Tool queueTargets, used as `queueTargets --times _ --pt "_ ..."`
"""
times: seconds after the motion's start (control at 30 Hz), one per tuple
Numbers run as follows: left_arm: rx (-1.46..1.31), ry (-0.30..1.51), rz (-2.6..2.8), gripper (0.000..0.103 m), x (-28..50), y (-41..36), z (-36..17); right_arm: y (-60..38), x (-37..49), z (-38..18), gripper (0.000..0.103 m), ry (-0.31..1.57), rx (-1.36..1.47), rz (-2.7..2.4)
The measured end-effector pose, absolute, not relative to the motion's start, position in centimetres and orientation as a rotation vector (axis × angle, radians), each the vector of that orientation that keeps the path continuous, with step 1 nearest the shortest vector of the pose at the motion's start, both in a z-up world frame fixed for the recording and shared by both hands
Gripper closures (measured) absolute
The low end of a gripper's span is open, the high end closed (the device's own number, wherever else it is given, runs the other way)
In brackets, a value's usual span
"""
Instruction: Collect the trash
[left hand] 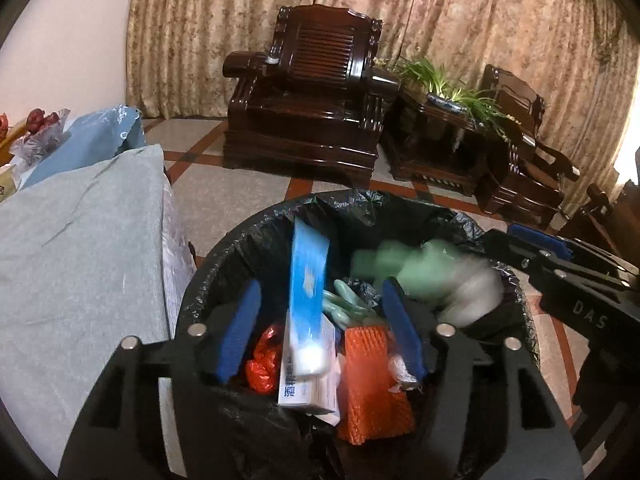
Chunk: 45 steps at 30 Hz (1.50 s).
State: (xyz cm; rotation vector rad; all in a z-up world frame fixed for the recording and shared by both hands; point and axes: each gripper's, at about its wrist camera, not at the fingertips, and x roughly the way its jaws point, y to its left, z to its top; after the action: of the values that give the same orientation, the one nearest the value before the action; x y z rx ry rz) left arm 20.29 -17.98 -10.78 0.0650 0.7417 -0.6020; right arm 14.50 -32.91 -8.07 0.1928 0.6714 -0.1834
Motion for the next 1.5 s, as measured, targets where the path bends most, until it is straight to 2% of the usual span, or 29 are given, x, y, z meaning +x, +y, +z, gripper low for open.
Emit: queueTargets --times 0.1,0.17,0.2,0.27,0.37,0.57,1.5 --pt "0.064 0.739 -0.592 0.032 20.2 -17.7 -10.7 -33.1 14.1 -8.1 0.043 0.666 0.198 -0.194" --pt "0.063 0.735 -0.582 0.026 20.1 -17.3 -10.6 -33.0 13.8 -7.9 0.029 0.656 0.196 -0.201" --pt "0.064 0.729 -0.575 0.022 20.1 -17.0 -10.4 -33.0 13.6 -7.9 0.027 0.652 0.195 -0.203" --pt "0.068 0.717 -0.559 0.016 19.9 -16.5 -10.0 -32.9 13.4 -7.7 0.014 0.646 0.192 -0.199" --pt "0.068 0.706 -0.539 0.013 19.7 -15.5 -9.2 -32.7 13.1 -7.4 0.007 0.637 0.191 -0.191" --pt "0.067 0.686 -0.485 0.010 18.5 -13.3 -7.7 -31.5 12.3 -6.4 0.006 0.626 0.193 -0.142" --pt "0.053 0.578 -0.331 0.010 10.8 -5.8 -1.4 -24.1 7.4 -0.5 0.006 0.538 0.133 -0.007"
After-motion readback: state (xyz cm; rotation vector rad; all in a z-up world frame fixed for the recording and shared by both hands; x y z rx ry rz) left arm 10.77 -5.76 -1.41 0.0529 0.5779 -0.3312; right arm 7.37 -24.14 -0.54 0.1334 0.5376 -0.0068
